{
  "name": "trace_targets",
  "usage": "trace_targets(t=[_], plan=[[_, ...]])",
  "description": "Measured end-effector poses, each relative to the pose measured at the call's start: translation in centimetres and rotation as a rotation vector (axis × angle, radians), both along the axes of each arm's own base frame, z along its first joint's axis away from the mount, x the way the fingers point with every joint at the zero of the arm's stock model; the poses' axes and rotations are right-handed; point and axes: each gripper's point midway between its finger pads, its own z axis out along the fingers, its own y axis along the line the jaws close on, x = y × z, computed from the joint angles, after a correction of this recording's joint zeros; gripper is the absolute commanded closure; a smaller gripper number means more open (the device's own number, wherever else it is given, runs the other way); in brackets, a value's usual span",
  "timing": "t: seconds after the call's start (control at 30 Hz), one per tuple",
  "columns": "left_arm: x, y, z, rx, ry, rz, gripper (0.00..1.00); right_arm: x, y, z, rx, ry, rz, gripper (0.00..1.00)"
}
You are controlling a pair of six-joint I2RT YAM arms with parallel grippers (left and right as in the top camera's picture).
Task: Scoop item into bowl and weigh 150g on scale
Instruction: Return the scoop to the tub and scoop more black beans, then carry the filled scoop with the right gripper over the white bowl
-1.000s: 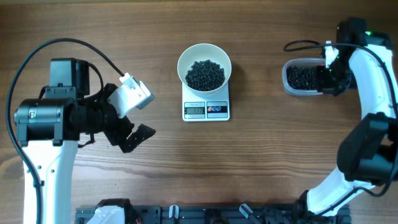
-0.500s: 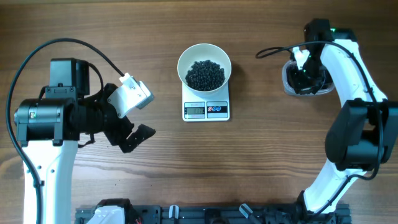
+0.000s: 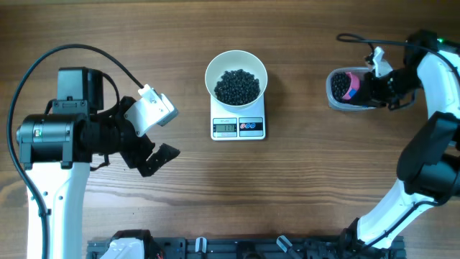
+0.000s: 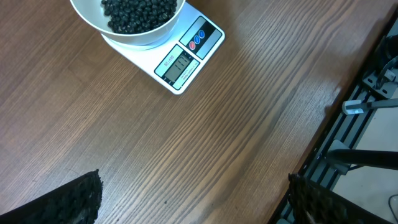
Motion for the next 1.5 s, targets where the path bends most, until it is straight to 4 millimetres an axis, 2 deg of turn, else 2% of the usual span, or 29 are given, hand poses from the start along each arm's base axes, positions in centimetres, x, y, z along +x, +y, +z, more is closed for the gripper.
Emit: trace_targets(t=[0.33,0.8,1.07,1.3,1.5], plan=[[0.0,0.0,0.0,0.000,0.000,0.000,0.00,-0.1,-2.2,1.3,0.140,-0.052,-0.096,0.96],[0.0,0.0,0.0,0.000,0.000,0.000,0.00,-3.2,-5.2,4.3,0.372,-0.090,-0.213,0.96],[0.0,0.0,0.0,0.000,0.000,0.000,0.00,-3.9,-3.5,6.1,0.490,-0.086,-0.208,0.96],[0.0,0.0,0.0,0.000,0.000,0.000,0.00,-2.5,-2.5,7.9,0.597,-0.171,-0.222,0.96],[0.0,0.0,0.0,0.000,0.000,0.000,0.00,-1.0,2.4,9.5,0.695,-0.195,-0.132,0.95]])
